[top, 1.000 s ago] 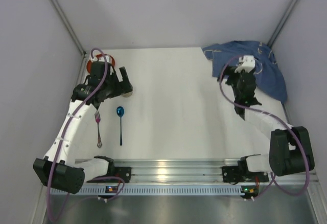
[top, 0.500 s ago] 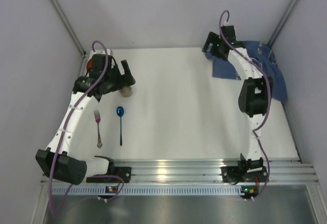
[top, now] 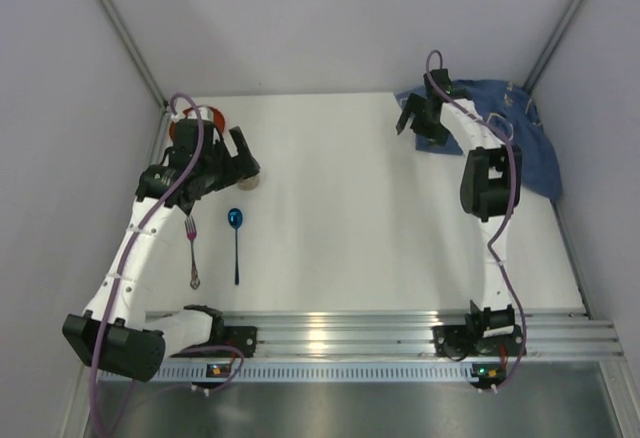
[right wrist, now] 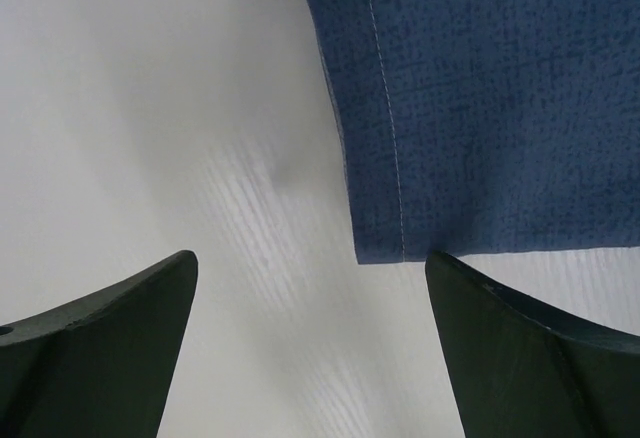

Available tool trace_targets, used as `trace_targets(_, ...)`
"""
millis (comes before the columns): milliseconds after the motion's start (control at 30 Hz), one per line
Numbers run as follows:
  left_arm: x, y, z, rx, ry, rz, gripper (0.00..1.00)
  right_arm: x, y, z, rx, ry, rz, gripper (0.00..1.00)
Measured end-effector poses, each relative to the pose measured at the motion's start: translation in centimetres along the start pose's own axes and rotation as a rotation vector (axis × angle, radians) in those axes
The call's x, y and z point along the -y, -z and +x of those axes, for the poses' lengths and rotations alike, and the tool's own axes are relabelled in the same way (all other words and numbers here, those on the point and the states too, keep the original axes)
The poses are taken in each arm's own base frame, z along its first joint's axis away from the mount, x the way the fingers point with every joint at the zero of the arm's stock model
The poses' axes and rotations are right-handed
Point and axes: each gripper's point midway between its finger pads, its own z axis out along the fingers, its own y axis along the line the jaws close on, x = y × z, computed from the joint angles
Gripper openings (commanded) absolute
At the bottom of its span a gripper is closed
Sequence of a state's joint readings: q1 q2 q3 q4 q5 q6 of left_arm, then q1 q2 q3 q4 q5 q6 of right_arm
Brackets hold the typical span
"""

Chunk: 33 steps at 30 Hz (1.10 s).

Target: Set the dinner table for one person

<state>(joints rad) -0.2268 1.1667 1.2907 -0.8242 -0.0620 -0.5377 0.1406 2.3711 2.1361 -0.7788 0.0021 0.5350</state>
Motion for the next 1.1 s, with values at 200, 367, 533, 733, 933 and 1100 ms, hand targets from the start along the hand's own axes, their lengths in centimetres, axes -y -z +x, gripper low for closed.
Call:
trace_targets(200,-0.4,-0.8,0.7,-0.027,0.014,-0.02,0.97,1.1,-2.0,0.9,-0.032,-0.004,0.042,0.79)
trace_targets(367,-0.6,-1.5,1.2,-0.046,0.015,-0.035,0.97,1.8,-2.8,0.4,-0.029,-0.018,0.055,0.54)
trace_targets(533,-0.8,-2.2,1.5,-0.066,0.018,-0.047,0.96,2.3,-3.2,0.2,-0.031,-0.024,0.061,0.14)
trace_targets(733,-0.7,-2.5,1.6,-0.073,0.023,-0.047,0.96,2.4,-3.4,0.2,-0.037,-0.026,0.061,0.0)
trace_targets(933,-0.9,-2.4,2.2,-0.081,0.022,-0.042,0.96,2.2,-2.8,1.3,-0.061,-0.02,0.048,0.0)
trace_targets(1100,-0.9,-1.2,2.5,-0.063,0.018,-0.018,0.97,0.8,-0.3,6.8,-0.175,0.02,0.026,0.0)
